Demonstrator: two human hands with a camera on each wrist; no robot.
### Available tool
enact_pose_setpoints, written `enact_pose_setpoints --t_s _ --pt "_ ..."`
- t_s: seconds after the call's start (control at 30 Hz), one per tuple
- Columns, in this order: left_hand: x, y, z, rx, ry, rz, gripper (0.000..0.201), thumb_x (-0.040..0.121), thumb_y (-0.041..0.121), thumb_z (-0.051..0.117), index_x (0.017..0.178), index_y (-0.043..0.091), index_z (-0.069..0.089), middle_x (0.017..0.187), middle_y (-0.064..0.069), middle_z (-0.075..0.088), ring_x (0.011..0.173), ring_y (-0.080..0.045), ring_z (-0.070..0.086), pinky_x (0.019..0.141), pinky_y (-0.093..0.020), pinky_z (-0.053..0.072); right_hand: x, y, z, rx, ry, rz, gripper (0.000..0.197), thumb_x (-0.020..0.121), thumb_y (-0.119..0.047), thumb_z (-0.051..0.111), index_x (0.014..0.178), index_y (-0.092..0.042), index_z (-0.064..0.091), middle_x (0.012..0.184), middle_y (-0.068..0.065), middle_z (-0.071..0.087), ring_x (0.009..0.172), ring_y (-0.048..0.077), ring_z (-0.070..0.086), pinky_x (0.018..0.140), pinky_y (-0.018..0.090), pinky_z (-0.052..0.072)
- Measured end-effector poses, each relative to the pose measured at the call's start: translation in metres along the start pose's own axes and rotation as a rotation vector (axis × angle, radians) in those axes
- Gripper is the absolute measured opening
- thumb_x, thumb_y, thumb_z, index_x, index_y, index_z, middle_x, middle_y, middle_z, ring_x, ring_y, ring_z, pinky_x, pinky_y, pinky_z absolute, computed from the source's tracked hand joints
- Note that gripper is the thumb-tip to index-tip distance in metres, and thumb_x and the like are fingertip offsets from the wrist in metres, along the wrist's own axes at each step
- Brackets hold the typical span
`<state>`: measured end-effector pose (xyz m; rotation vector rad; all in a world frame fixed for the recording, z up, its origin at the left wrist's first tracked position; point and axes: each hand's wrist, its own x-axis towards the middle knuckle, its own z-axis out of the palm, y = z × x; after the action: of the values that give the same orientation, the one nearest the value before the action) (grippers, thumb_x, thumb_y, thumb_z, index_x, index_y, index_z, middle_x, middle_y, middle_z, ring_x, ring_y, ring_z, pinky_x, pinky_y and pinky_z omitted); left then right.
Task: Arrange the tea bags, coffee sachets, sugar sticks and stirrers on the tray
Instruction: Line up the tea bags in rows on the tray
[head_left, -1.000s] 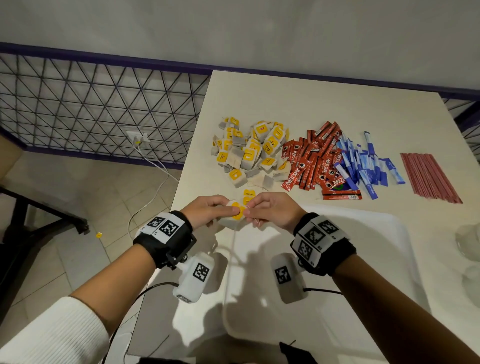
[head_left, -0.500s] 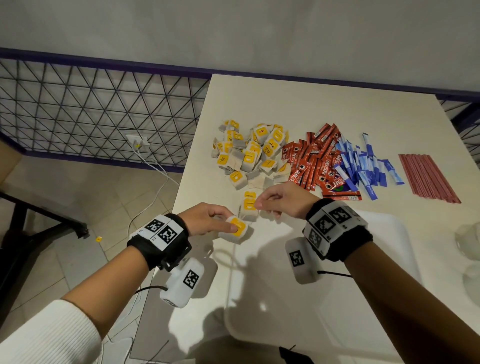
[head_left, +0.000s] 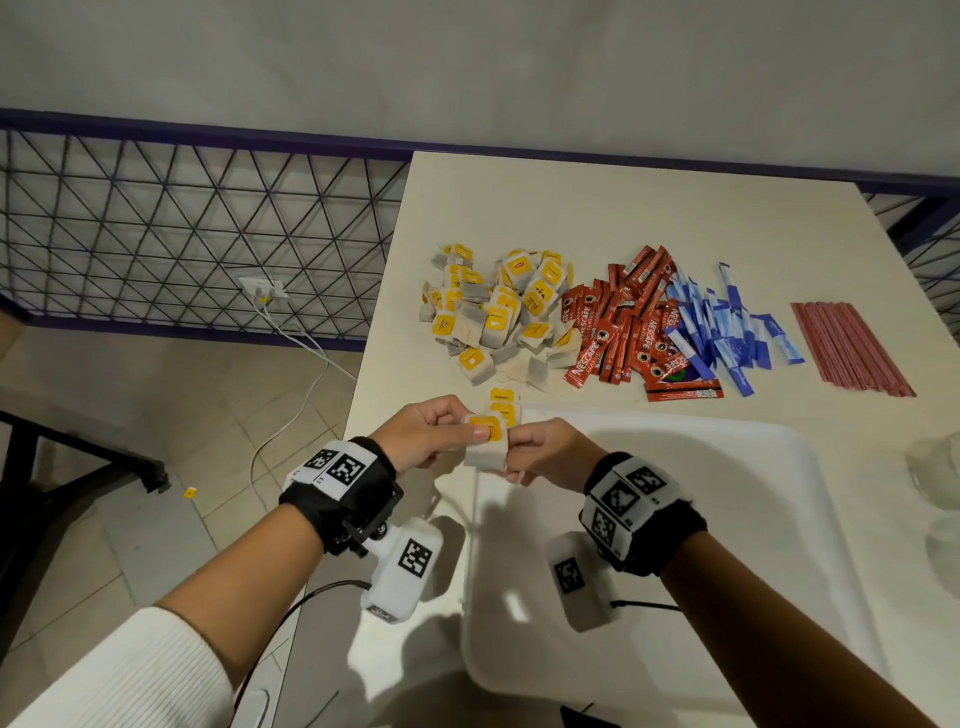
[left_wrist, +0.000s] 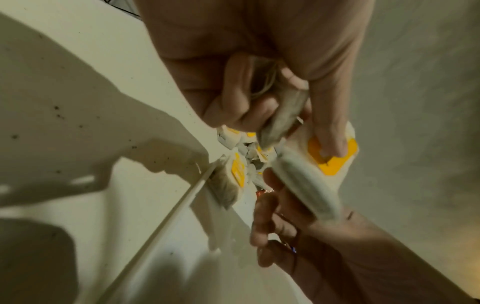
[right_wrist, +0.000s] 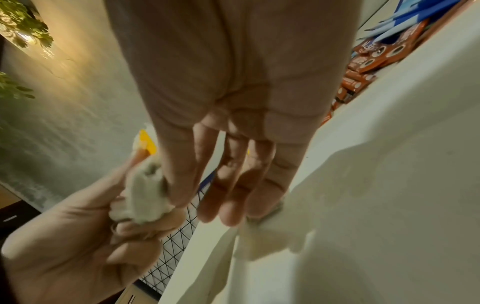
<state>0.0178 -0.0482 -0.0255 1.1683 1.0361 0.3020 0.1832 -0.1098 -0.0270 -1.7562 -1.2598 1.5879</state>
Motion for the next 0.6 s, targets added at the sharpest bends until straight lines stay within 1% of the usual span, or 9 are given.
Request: enact_pose_setpoints --t_s 0.07,0.13,0.2,0.27,0.33,0.37,0.43,0.5,0.6 --pt "0.002 -0.004 0.002 0.024 0.009 -0.024 0.034 0.084 0.009 0.064 0.055 0.024 0.053 0.039 0.013 0.039 0.034 0.0 0.027 0.035 -0.012 0.018 -0.002 0.003 0.0 0.034 0.019 -0.015 0.026 0.077 0.014 0.053 0.101 0.009 0.062 0.068 0.002 0.05 0.057 0.006 0.044 0.056 0.013 0.037" --pt "0.003 -0.006 0.006 0.039 0.014 -0.046 0.026 0.085 0.009 0.064 0.064 0.02 0.053 0.038 0.013 0.041 0.033 0.001 0.028 0.034 -0.011 0.018 -0.001 0.008 0.0 0.104 0.067 -0.013 0.033 0.072 0.013 0.057 0.104 0.009 0.059 0.073 0.002 0.051 0.063 0.011 0.043 0.061 0.017 0.037" --pt "0.005 -0.009 0.011 0.028 0.019 -0.062 0.022 0.085 0.006 0.064 0.068 0.016 0.053 0.037 0.012 0.044 0.03 0.002 0.031 0.032 -0.01 0.021 0.001 0.013 0.001 0.158 0.116 0.008 0.027 0.076 0.012 0.059 0.102 0.005 0.06 0.067 0.002 0.053 0.064 0.012 0.044 0.064 0.019 0.038" --pt "0.01 -0.013 0.015 0.008 0.03 -0.071 0.019 0.084 0.002 0.064 0.071 0.013 0.054 0.036 0.011 0.044 0.029 0.001 0.031 0.031 -0.01 0.022 0.004 0.018 0.003 0.164 0.157 0.023 0.012 0.079 -0.002 0.067 0.087 -0.009 0.061 0.057 -0.01 0.056 0.062 0.01 0.047 0.066 0.022 0.039" --pt "0.015 -0.017 0.017 -0.033 0.041 -0.083 0.018 0.082 -0.002 0.064 0.073 0.011 0.054 0.037 0.011 0.044 0.029 0.0 0.032 0.032 -0.011 0.022 0.006 0.022 0.005 0.132 0.212 0.027 0.016 0.078 -0.017 0.073 0.075 -0.021 0.057 0.044 -0.02 0.053 0.061 0.01 0.047 0.069 0.026 0.039" --pt "0.017 -0.018 0.017 -0.055 0.049 -0.085 0.019 0.082 -0.005 0.063 0.072 0.009 0.054 0.036 0.01 0.044 0.029 -0.001 0.032 0.032 -0.011 0.023 0.006 0.022 0.005 0.115 0.23 0.026 0.019 0.077 -0.019 0.073 0.071 -0.022 0.056 0.041 -0.021 0.051 0.06 0.009 0.046 0.068 0.026 0.038" --pt "0.021 -0.021 0.017 -0.066 0.037 -0.087 0.023 0.083 -0.007 0.061 0.068 0.009 0.055 0.034 0.01 0.04 0.028 0.0 0.031 0.031 -0.011 0.022 0.006 0.019 0.003 0.111 0.225 0.008 0.022 0.079 -0.016 0.072 0.067 -0.018 0.053 0.045 -0.015 0.051 0.056 0.009 0.044 0.061 0.021 0.038" --pt "0.023 -0.022 0.017 -0.052 0.009 -0.082 0.029 0.084 -0.005 0.061 0.061 0.012 0.057 0.034 0.012 0.035 0.028 0.0 0.027 0.032 -0.011 0.019 0.006 0.015 0.001 0.153 0.187 0.018 0.023 0.081 -0.008 0.069 0.066 -0.014 0.052 0.057 -0.001 0.049 0.052 0.01 0.043 0.052 0.016 0.036" --pt "0.029 -0.03 0.013 -0.011 0.052 -0.069 0.025 0.082 -0.001 0.064 0.064 0.011 0.051 0.033 0.013 0.035 0.03 0.001 0.029 0.034 -0.011 0.024 0.011 0.012 -0.002 0.221 0.152 0.082 0.022 0.084 0.0 0.061 0.068 -0.01 0.052 0.061 0.005 0.047 0.05 0.009 0.043 0.043 0.01 0.034"
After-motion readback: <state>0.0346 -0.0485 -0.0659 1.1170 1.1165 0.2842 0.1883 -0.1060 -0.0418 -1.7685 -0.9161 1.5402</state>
